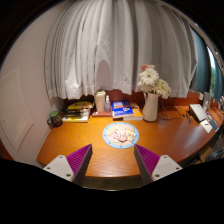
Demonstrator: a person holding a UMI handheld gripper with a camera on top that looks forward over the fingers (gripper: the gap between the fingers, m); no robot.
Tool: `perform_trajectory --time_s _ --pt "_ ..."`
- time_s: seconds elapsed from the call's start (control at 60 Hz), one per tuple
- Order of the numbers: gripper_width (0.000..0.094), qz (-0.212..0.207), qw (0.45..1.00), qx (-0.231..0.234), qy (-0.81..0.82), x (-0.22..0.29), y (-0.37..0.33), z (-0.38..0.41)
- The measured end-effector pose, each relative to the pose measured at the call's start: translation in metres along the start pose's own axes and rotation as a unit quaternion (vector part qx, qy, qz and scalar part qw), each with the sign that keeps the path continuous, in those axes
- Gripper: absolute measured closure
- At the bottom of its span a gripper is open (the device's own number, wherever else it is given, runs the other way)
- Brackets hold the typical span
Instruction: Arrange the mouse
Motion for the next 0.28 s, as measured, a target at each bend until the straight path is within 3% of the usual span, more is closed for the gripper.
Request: perform_trajectory --time_s 0.283 --pt "0.0096 -0.008 1.000 -0.003 -0.015 -0.006 -0.022 0.010"
Point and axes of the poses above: the point between the fingertips, and its own axes, seen from behind it with the camera up: z to the left, x up, y forward, the way the camera looks, the point moved 9 cm from there along -y, backward, against the way the camera looks
